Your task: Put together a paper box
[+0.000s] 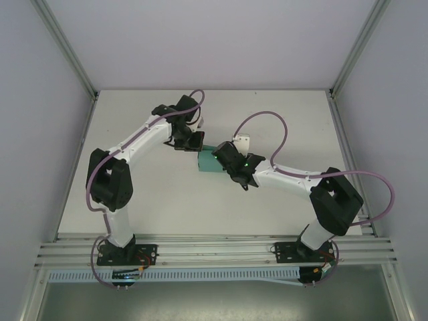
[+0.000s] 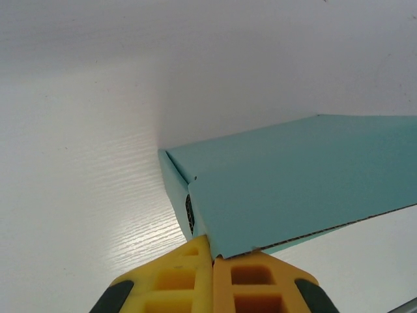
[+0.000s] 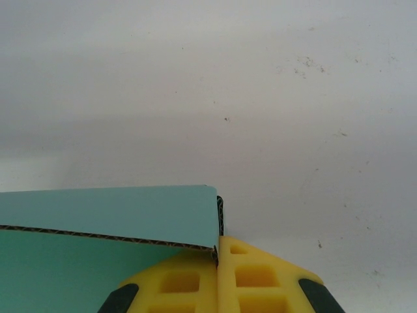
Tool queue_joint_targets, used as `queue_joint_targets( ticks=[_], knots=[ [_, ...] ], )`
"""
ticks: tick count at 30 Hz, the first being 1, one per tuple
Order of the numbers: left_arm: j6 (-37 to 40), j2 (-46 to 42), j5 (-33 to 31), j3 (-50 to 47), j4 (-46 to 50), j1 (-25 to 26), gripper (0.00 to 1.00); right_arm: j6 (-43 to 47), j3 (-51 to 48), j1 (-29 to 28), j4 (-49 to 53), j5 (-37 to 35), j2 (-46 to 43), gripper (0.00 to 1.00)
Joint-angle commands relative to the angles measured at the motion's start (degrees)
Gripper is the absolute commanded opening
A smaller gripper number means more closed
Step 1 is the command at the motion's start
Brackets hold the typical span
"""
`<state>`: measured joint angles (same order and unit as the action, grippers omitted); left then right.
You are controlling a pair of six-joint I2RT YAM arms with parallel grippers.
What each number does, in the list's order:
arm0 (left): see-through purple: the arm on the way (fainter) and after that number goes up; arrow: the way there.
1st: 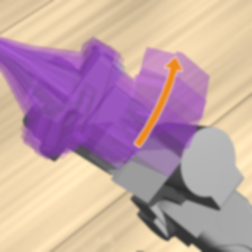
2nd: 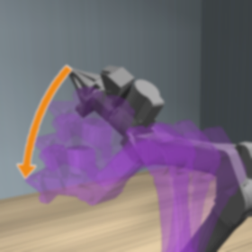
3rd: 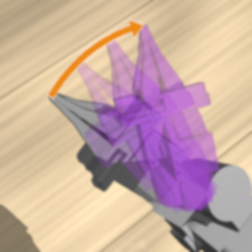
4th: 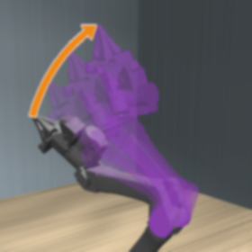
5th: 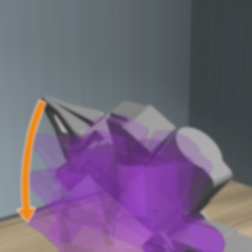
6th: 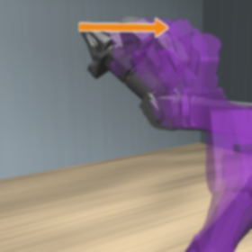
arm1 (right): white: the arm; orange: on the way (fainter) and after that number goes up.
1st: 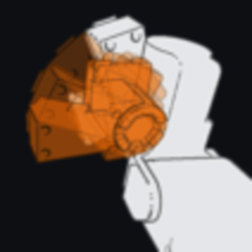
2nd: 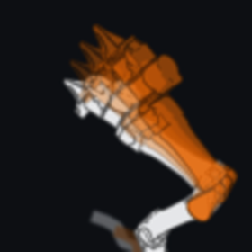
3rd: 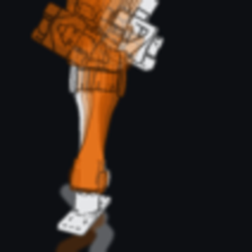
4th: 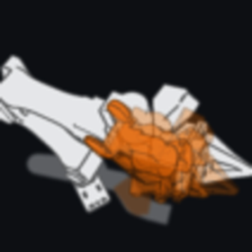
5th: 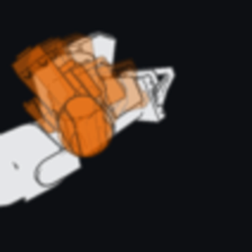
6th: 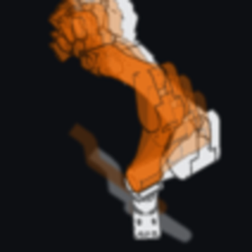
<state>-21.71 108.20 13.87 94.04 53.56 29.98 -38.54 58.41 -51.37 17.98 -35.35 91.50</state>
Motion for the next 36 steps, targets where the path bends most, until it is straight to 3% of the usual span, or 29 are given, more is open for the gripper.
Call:
queue_joint_targets(
  ticks=[1,8,12,17,23,31,36],
  knots=[
    [-0.24,2.51,4.42,0.49,7.08,-0.15,0.00,-1.31,-3.38,-0.57,8.22,6.68,3.51,0.00],
    [-0.96,2.07,4.23,-0.35,6.58,-0.79,0.00,-1.63,-3.47,-0.39,8.57,6.66,3.51,0.00],
    [-1.36,0.60,4.59,-6.40,2.93,-0.80,0.00,-1.57,-3.87,-0.37,7.77,6.87,3.45,0.00],
    [-1.40,-3.30,-1.81,-16.23,-2.47,-0.80,0.00,-0.69,-5.12,-0.51,5.87,6.27,3.60,0.00],
    [-2.66,-6.59,-3.20,-27.80,-12.45,-0.28,0.00,3.10,-8.46,-1.29,-0.14,5.92,2.63,0.00],
    [-4.30,-5.50,-4.99,-30.14,-14.44,0.18,0.00,4.61,-8.37,-1.94,-1.02,5.55,1.44,0.00],
    [-4.41,-7.16,-4.69,-29.58,-15.02,0.32,0.00,12.79,-9.06,-1.79,-6.13,9.57,-5.19,0.30]
  ],
)
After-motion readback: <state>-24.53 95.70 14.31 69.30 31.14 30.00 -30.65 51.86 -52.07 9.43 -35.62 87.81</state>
